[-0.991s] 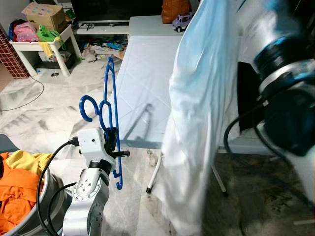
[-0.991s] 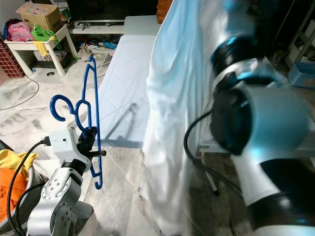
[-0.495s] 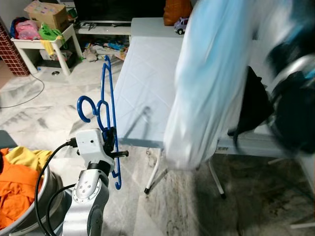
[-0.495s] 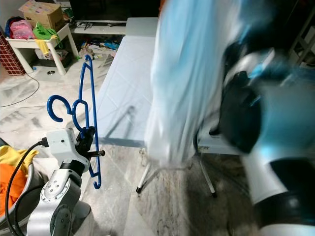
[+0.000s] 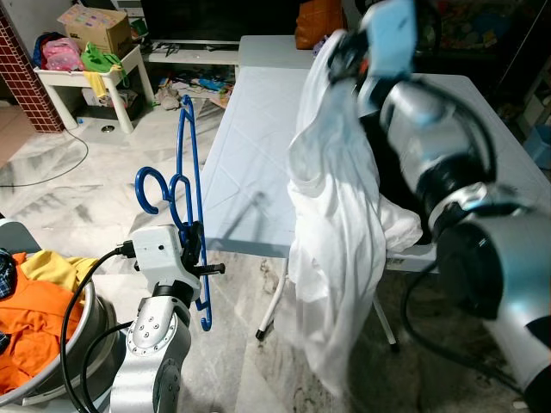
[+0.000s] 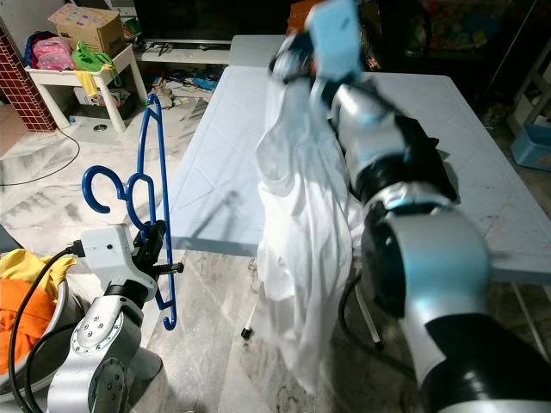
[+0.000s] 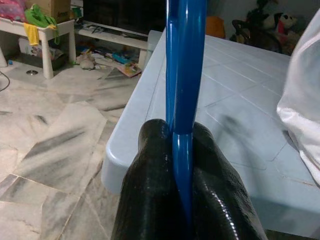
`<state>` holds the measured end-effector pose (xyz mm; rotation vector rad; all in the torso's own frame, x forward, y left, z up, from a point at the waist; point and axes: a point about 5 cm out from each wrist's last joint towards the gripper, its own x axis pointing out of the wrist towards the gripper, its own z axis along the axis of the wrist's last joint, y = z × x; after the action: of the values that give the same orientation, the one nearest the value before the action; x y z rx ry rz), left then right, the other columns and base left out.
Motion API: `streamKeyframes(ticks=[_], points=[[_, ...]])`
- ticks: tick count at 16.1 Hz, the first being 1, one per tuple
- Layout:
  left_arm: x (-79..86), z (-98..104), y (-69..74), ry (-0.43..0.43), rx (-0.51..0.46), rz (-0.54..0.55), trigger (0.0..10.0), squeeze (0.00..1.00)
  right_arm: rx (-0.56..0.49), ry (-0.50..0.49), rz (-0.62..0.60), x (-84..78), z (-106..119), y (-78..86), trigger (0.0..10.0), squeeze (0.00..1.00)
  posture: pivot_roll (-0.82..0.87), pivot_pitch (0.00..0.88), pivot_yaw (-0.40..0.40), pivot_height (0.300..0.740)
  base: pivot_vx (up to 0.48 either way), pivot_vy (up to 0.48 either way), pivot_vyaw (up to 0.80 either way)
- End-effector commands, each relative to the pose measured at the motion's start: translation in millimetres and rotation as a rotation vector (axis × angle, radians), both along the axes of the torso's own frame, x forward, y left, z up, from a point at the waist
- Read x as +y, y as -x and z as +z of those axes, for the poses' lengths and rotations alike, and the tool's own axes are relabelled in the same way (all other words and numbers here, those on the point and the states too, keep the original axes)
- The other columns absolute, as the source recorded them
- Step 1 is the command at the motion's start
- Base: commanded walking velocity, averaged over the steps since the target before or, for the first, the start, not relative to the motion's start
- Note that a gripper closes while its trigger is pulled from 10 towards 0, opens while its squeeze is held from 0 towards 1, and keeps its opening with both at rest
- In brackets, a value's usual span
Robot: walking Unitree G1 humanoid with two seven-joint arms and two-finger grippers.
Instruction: Hang hanger
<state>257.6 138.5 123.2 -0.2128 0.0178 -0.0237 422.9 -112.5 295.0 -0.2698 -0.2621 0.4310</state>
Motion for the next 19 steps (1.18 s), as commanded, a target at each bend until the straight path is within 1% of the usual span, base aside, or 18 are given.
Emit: streamKeyframes(ticks=[1, 4, 5, 6, 7, 8, 9, 10, 13, 14, 16, 17, 19], points=[[-2.0, 2, -0.6, -0.002, -0.013, 0.0, 10.0, 0.0, -0.026, 0.043, 0.049, 3.2, 5, 1.8, 10.0, 0.0, 0.05, 0.0, -0.026, 0.74, 0.0, 0.0, 0.0], [-2.0, 2, -0.6, -0.002, -0.013, 0.0, 10.0, 0.0, -0.026, 0.043, 0.049, 3.2, 5, 1.8, 10.0, 0.0, 0.05, 0.0, -0.026, 0.74, 0.0, 0.0, 0.0], [-1.5, 1, -0.6, -0.003, -0.011, 0.0, 10.0, 0.0, -0.014, 0.121, 0.098, 5.7, -5, 3.7, 10.0, 0.0, 0.05, 0.0, -0.026, 0.74, 0.0, 0.0, 0.0], [-3.9, -2, -3.1, -0.005, 0.003, -0.023, 10.0, 0.0, 0.145, 0.378, 0.258, 2.3, -61, 13.2, 10.0, 1.0, 0.02, 0.0, -0.002, 0.74, 0.0, 0.0, 0.0], [-5.4, -3, -4.7, -0.006, 0.009, -0.035, 10.0, 0.0, 0.228, 0.468, 0.315, -2.7, -87, 19.7, 10.0, 1.0, 0.01, 0.0, -0.001, 0.74, 0.0, 0.0, 0.0], [-5.8, -3, -5.5, -0.005, 0.01, -0.037, 10.0, 0.0, 0.247, 0.438, 0.288, -6.3, -92, 19.9, 10.0, 1.0, 0.01, 0.0, 0.001, 0.74, 0.0, 0.0, 0.0], [-6.0, -3, -6.3, -0.005, 0.01, -0.039, 10.0, 0.0, 0.261, 0.408, 0.294, -7.6, -96, 21.2, 10.0, 1.0, 0.01, 0.0, 0.003, 0.74, 0.0, 0.0, 0.0], [-6.1, -3, -6.8, -0.004, 0.01, -0.039, 10.0, 0.0, 0.263, 0.393, 0.303, -7.3, -98, 22.2, 10.0, 1.0, 0.0, 0.0, 0.008, 0.74, 0.0, 0.0, 0.0], [-5.7, -4, -8.2, -0.008, 0.011, -0.047, 10.0, 0.0, 0.284, 0.305, 0.227, -13.3, -100, 19.9, 10.0, 1.0, 0.0, 0.0, 0.012, 0.74, 0.0, 0.0, 0.0], [-4.8, -4, -8.7, -0.01, 0.01, -0.046, 10.0, 0.0, 0.296, 0.293, 0.211, -13.6, -101, 19.3, 10.0, 1.0, 0.0, 0.0, 0.01, 0.74, 0.0, 0.0, 0.0], [-3.3, -5, -8.6, -0.012, 0.011, -0.037, 10.0, 0.0, 0.32, 0.309, 0.223, -11.9, -106, 20.7, 10.0, 1.0, 0.0, 0.0, 0.01, 0.74, 0.0, 0.0, 0.0], [-3.2, -5, -8.1, -0.012, 0.013, -0.037, 10.0, 0.0, 0.327, 0.321, 0.214, -13.3, -107, 20.6, 10.0, 1.0, 0.0, 0.0, 0.01, 0.74, 0.0, 0.0, 0.0], [-2.6, -6, -8.3, -0.013, 0.014, -0.037, 10.0, 0.0, 0.341, 0.317, 0.202, -18.5, -104, 19.5, 10.0, 1.0, 0.0, 0.0, 0.011, 0.74, 0.0, 0.0, 0.0]])
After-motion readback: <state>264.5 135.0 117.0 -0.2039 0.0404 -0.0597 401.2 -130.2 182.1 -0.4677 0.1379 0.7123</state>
